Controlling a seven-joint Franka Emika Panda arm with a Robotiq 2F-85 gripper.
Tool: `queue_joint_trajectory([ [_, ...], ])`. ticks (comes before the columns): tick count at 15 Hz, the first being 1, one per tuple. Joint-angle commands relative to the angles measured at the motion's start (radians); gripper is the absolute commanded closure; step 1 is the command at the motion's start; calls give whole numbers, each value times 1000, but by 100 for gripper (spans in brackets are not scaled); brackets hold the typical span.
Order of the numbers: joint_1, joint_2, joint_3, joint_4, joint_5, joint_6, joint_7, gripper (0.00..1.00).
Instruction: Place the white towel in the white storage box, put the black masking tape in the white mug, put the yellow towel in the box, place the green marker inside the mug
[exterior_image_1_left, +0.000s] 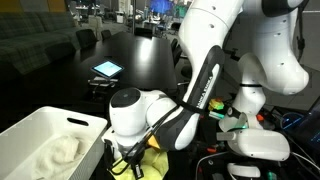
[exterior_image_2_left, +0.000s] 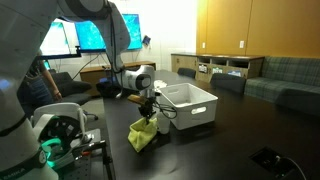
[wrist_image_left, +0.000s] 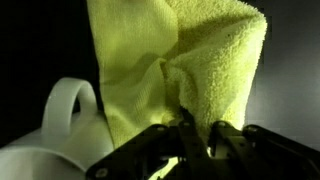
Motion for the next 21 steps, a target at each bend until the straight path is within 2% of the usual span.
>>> queue_joint_trajectory([
  [1,91,-153,-66,-84,-96,-35,94,90],
  [5,120,-317,-60,-142,-178,-143,180,91],
  [10,91,-539,16,-160,-223,-370,221,91],
  [13,78,-651,82,-113,-191,-558,208,91],
  [17,48,-749,138,-44,-191,-731,185,91],
  [21,20,-770,173,56,-198,-861,187,92],
])
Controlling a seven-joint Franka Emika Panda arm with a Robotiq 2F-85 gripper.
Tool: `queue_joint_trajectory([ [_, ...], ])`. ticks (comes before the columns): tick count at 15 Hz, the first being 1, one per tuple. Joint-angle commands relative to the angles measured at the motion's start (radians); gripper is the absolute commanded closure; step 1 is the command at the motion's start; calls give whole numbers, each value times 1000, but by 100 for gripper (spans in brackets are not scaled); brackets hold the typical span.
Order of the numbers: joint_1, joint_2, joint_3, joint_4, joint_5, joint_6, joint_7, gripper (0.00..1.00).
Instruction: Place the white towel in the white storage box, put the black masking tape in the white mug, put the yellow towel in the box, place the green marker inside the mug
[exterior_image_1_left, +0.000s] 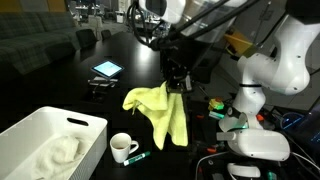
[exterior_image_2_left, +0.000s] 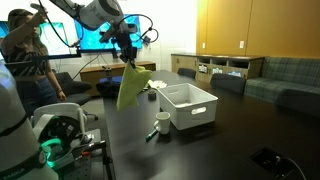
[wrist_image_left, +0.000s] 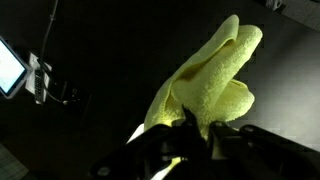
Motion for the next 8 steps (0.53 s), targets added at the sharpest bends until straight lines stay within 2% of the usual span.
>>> queue_joint_trajectory([
  [1,-45,-9,41,102,-1,-114,-2,92],
  [8,-92,155,48,387,-49,-245,-2,92],
])
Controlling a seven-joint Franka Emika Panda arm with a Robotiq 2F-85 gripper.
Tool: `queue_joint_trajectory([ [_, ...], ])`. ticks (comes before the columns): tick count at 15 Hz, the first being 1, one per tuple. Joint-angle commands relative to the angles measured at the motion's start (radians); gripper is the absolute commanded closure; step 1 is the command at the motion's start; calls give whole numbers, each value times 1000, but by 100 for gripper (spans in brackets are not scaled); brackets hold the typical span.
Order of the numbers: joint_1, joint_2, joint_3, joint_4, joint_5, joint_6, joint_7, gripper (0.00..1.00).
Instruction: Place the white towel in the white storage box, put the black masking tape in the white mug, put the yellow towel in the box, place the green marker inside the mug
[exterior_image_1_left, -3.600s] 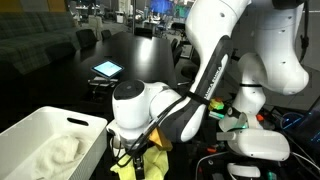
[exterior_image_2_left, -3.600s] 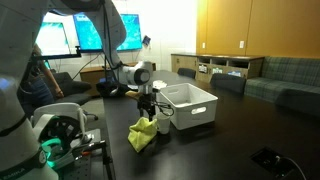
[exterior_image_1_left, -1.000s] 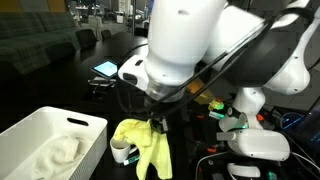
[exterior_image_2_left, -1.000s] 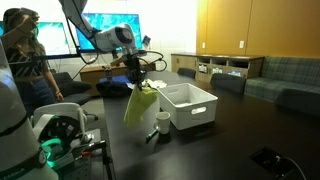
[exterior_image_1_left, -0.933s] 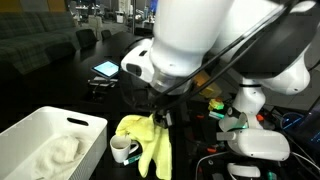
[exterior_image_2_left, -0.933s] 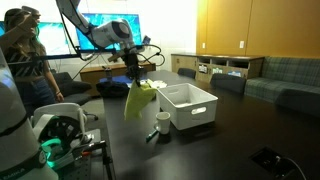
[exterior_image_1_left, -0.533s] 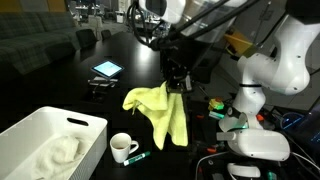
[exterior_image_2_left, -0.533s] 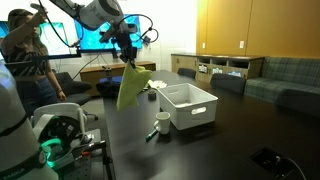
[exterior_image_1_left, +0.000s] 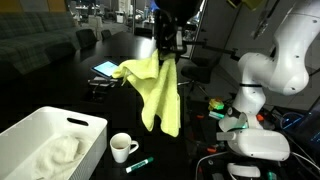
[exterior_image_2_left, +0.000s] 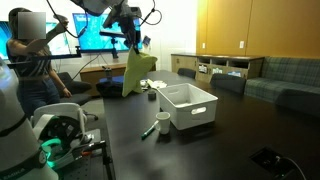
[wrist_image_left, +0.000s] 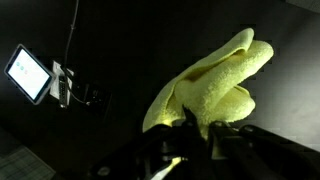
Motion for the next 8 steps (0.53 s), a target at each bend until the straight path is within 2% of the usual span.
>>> queue_joint_trajectory([
  [1,-28,143,14,214,-51,-84,-7,92],
  [5,-20,286,-10,392,-125,-105,-39,93],
  [8,-10,391,-44,509,-164,-78,-84,93],
])
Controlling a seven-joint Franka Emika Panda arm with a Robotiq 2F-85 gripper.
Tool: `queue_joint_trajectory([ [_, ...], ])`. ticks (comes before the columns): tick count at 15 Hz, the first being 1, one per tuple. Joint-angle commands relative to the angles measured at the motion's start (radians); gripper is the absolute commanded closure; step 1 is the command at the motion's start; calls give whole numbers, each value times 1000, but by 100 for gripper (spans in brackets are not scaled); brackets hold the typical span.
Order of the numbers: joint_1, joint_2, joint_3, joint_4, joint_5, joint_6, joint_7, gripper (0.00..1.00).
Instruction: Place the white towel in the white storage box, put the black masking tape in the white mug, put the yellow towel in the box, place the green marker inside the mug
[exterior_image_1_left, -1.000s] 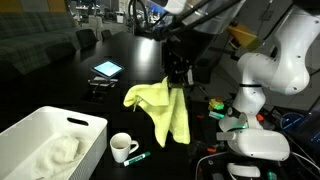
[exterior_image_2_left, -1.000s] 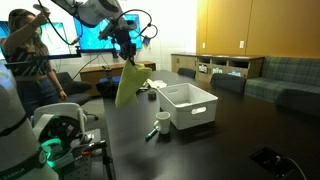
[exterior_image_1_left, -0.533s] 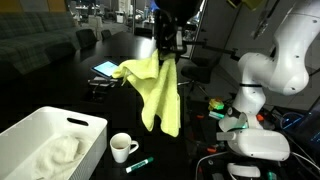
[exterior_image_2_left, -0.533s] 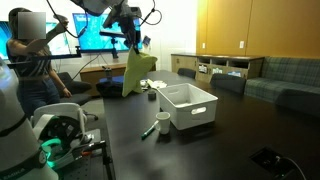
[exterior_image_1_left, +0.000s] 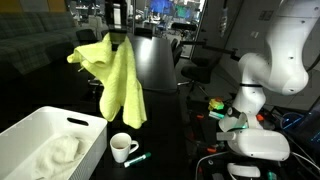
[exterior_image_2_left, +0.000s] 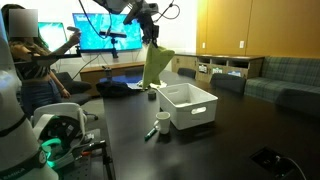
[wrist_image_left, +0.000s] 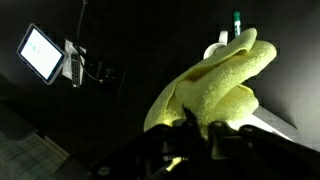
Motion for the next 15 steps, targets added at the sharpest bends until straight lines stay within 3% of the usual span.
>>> queue_joint_trajectory([
  [1,16,163,-42,209,-54,-14,-55,93],
  [5,38,292,-105,342,-66,22,-27,93],
  [15,118,568,-253,601,-8,162,226,94],
])
